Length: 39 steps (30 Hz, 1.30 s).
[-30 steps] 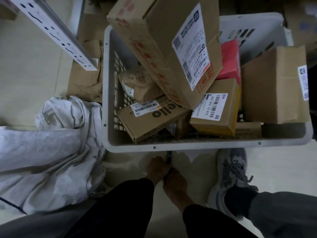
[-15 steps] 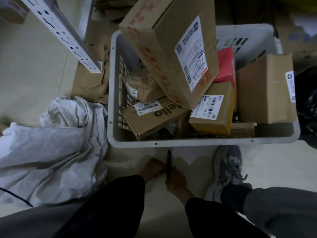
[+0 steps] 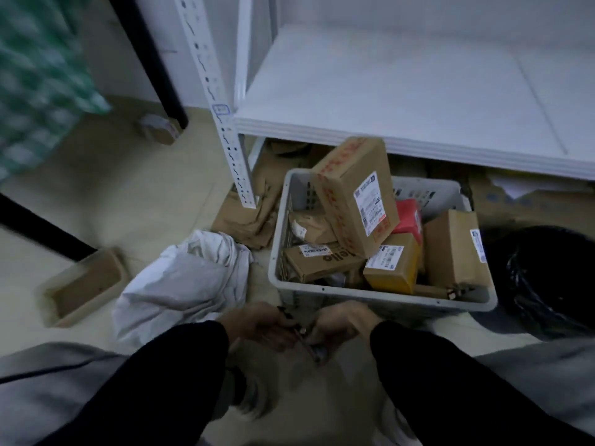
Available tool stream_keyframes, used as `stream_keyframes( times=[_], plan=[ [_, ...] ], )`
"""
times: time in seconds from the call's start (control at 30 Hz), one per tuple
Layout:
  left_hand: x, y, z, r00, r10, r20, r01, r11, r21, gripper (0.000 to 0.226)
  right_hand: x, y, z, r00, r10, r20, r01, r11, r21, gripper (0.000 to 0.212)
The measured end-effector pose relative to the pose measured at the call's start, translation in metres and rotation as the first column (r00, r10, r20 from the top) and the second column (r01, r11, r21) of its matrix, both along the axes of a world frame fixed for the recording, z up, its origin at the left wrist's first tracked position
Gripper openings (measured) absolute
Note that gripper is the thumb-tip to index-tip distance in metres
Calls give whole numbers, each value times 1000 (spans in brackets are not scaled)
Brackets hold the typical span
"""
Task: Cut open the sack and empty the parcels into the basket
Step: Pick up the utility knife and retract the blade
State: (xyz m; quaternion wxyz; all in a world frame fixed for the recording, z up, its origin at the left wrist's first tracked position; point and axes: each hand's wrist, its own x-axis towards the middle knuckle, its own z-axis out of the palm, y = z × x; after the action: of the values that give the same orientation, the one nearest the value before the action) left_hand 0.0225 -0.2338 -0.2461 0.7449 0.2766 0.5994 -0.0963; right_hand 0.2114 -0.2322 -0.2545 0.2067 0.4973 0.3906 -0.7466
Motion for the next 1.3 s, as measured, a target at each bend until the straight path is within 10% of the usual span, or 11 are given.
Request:
stream_keyframes(
  times=[0.3, 0.47, 0.83, 1.3],
  plan=[
    [-52, 17, 110, 951, 306, 56, -308, 905, 292, 20, -54, 11, 126, 977, -93, -191, 152, 935, 320, 18],
    [-59, 73, 185, 914, 356, 195, -405, 766, 499, 32, -74, 49, 167, 812, -393, -431, 556, 744, 371, 15],
    [-14, 140, 243, 706, 467, 533, -703, 373, 605, 8, -80, 129, 225, 585, -569, -579, 803, 305, 512, 38],
    [23, 156, 212, 506, 478, 718, -863, 283, 419, 16, -45, 152, 212, 588, -582, -561, 802, 332, 496, 41]
  ],
)
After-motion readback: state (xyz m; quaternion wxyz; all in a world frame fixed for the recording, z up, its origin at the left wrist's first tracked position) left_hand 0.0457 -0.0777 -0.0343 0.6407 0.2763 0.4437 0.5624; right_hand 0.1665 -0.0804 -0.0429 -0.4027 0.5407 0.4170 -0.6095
